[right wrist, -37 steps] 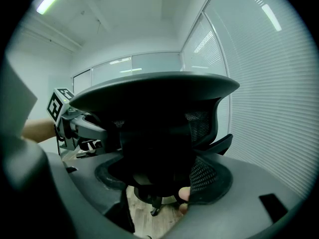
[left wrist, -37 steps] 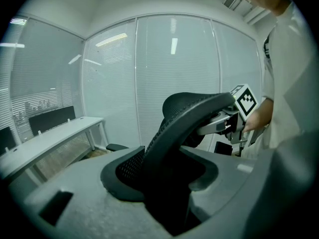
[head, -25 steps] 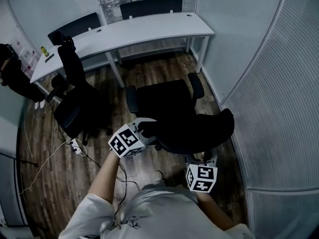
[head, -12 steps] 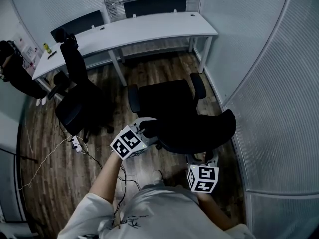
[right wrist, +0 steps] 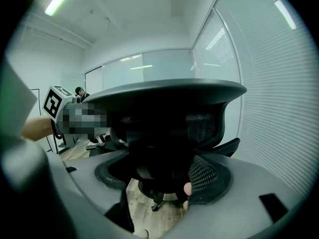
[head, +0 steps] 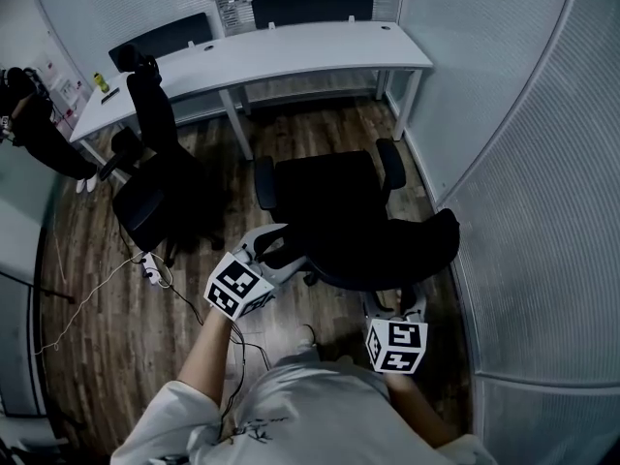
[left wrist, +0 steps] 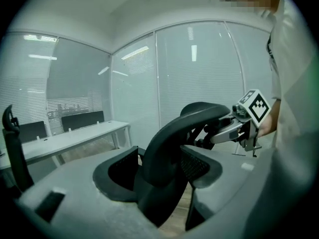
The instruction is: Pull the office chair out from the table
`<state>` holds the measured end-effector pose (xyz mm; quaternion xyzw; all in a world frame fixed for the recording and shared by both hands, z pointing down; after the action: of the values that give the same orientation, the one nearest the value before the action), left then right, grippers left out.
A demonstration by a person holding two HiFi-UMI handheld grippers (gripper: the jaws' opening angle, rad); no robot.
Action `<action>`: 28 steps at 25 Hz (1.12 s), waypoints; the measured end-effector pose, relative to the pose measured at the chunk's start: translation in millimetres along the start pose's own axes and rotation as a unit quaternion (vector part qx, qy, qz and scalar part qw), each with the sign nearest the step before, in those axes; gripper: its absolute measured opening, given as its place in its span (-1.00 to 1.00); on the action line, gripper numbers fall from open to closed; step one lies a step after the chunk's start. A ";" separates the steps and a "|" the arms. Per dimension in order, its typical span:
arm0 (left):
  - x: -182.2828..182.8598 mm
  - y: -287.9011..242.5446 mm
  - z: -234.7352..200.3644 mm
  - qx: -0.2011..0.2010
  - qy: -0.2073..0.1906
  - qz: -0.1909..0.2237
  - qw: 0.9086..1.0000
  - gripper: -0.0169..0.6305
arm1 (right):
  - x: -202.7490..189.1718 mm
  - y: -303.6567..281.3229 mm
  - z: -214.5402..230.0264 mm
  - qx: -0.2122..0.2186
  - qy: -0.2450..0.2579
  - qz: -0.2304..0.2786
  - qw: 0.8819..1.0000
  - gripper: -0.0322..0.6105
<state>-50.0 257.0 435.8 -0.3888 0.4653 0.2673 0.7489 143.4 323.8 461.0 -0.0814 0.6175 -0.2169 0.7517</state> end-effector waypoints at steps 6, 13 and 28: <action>-3.0 29.7 5.4 0.045 0.028 -0.009 0.999 -0.13 | -3.1 14.9 -2.5 0.024 -0.011 0.002 1.000 0.01; 4.2 51.3 51.0 0.095 0.069 -0.004 0.993 -0.27 | -13.1 40.5 -2.3 0.060 -0.006 0.005 0.998 -0.02; 1.4 72.4 156.1 0.229 0.180 -0.026 0.956 -0.91 | -38.0 96.1 -2.6 0.144 -0.009 0.013 0.990 -0.85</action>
<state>-28.3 426.9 451.6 -0.2609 0.6307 0.0596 0.7284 157.2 426.1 456.8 0.0332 0.5738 -0.2931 0.7640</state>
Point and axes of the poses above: the fingertips, and each gripper's own axes: y backward along the fingers, z to its right, x out of its top, the point moved 3 cm from there along y, backward along the fingers, and after that the axes turned 12 degrees about -y, right-handed, at the moved point
